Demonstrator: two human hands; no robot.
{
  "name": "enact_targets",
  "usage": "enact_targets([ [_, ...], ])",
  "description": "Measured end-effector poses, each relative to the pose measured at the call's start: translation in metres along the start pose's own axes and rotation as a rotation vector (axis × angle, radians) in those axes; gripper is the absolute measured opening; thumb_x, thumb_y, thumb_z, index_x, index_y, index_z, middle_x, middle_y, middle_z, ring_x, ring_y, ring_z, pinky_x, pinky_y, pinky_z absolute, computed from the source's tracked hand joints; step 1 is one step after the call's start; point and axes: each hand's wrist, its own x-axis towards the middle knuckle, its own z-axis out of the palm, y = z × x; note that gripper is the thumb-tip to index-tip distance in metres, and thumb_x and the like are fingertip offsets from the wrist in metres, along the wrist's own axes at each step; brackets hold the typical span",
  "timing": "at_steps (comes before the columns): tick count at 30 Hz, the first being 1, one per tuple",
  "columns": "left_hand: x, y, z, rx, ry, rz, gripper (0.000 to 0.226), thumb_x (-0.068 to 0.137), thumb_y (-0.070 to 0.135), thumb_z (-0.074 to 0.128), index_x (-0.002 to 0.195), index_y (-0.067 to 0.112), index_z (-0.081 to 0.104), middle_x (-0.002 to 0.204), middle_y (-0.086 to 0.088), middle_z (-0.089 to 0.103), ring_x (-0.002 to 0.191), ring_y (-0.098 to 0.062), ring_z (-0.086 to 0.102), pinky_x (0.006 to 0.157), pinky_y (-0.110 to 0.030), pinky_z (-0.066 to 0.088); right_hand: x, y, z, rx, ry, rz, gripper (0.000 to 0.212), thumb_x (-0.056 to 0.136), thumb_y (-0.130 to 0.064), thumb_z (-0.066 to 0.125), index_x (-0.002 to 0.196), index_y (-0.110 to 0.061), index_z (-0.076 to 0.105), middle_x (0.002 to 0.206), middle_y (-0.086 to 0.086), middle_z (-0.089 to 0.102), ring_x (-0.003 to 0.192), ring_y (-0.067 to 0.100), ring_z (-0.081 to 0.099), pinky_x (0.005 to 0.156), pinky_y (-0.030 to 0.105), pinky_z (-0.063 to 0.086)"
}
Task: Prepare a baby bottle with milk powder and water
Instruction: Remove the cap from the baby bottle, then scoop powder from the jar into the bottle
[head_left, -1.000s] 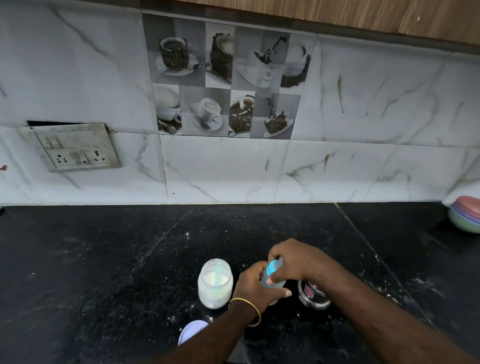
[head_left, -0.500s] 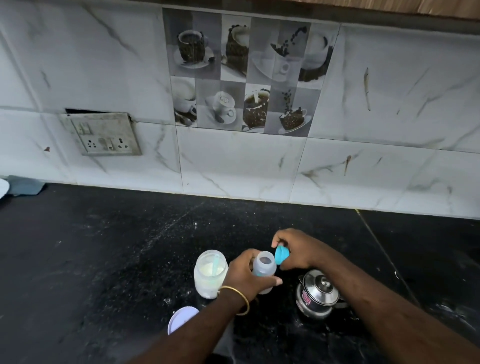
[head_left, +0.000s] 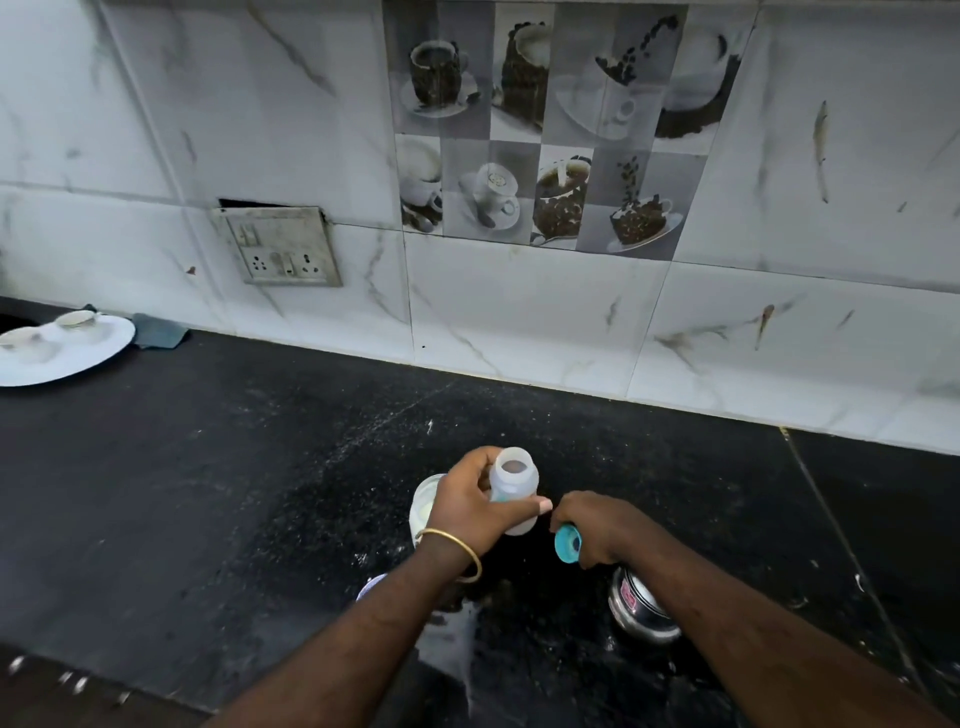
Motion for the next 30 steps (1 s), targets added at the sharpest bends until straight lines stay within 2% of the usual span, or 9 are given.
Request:
enact_targets([
  [3,0.01,0.013,-0.021,-0.01,0.06,0.031,0.06,0.047,0.043,0.093,0.099,0.027,0.068,0.096,0.007,0.075,0.09,-0.01,0.071,0.081,-0.03,0.059,0.004,0.0,0.002,-0.003,-0.018,-0.007,0.065,0.071,-0.012,0.08,0.129,-0.029,0.059,0.132,-0.004,0.053,0.119,0.018,0.053,0.096,0.035,0.049],
  [7,0.023,0.022,-0.056,-0.017,0.145,0.037,0.056,0.048,0.038,0.095,0.096,0.028,0.069,0.096,0.005,0.075,0.091,-0.015,0.072,0.083,-0.038,0.061,0.006,-0.008,-0.013,0.092,-0.025,-0.026,0.075,0.067,-0.028,0.087,0.134,-0.028,0.054,0.128,-0.004,0.051,0.117,0.017,0.053,0.094,0.034,0.05],
  [10,0.03,0.021,-0.081,-0.009,0.196,0.042,0.057,0.047,0.039,0.095,0.096,0.026,0.07,0.095,0.005,0.075,0.089,-0.017,0.072,0.081,-0.04,0.061,0.009,-0.031,-0.043,0.437,0.289,-0.148,0.04,0.074,-0.034,0.085,0.109,-0.023,0.07,0.103,-0.007,0.061,0.091,0.009,0.06,0.077,0.017,0.046],
  [12,0.033,0.017,-0.096,0.014,0.215,0.058,0.055,0.048,0.039,0.095,0.096,0.026,0.07,0.094,0.006,0.075,0.087,-0.014,0.072,0.079,-0.038,0.062,0.014,-0.056,-0.064,0.535,0.455,-0.261,0.02,0.076,-0.03,0.083,0.093,-0.023,0.075,0.09,-0.006,0.063,0.081,0.008,0.061,0.074,0.022,0.047],
  [16,0.036,0.004,-0.119,0.028,0.23,0.06,0.055,0.051,0.035,0.096,0.098,0.026,0.07,0.095,0.007,0.074,0.088,-0.012,0.071,0.079,-0.037,0.062,0.027,-0.104,-0.08,0.306,0.356,-0.376,0.01,0.082,-0.027,0.073,0.092,-0.029,0.074,0.104,-0.009,0.061,0.099,0.01,0.059,0.087,0.034,0.05],
  [19,0.038,-0.006,-0.131,0.034,0.214,0.056,0.056,0.05,0.041,0.094,0.098,0.03,0.069,0.097,0.009,0.073,0.089,-0.01,0.07,0.078,-0.035,0.062,0.038,-0.125,-0.078,0.014,0.281,-0.341,0.016,0.085,-0.024,0.068,0.097,-0.031,0.075,0.122,-0.01,0.058,0.114,0.015,0.055,0.087,0.036,0.049],
  [23,0.043,-0.02,-0.144,0.021,0.192,0.036,0.055,0.049,0.044,0.094,0.097,0.032,0.069,0.095,0.014,0.073,0.087,-0.004,0.07,0.075,-0.029,0.061,0.052,-0.146,-0.074,-0.341,0.163,-0.283,0.029,0.09,-0.02,0.065,0.116,-0.029,0.071,0.142,-0.004,0.052,0.13,0.023,0.046,0.091,0.037,0.042],
  [26,0.045,-0.025,-0.147,0.002,0.17,0.028,0.055,0.049,0.045,0.093,0.097,0.032,0.069,0.095,0.014,0.073,0.087,-0.005,0.07,0.075,-0.029,0.061,0.058,-0.155,-0.07,-0.494,0.122,-0.211,0.029,0.092,-0.015,0.062,0.12,-0.02,0.068,0.138,0.002,0.054,0.126,0.028,0.048,0.091,0.039,0.041],
  [30,0.05,-0.033,-0.152,-0.012,0.134,0.022,0.056,0.05,0.042,0.094,0.098,0.03,0.07,0.097,0.012,0.074,0.089,-0.008,0.07,0.079,-0.035,0.062,0.06,-0.162,-0.069,-0.461,0.137,-0.142,0.023,0.09,-0.015,0.064,0.112,-0.016,0.069,0.128,0.003,0.058,0.118,0.029,0.053,0.085,0.039,0.043],
])
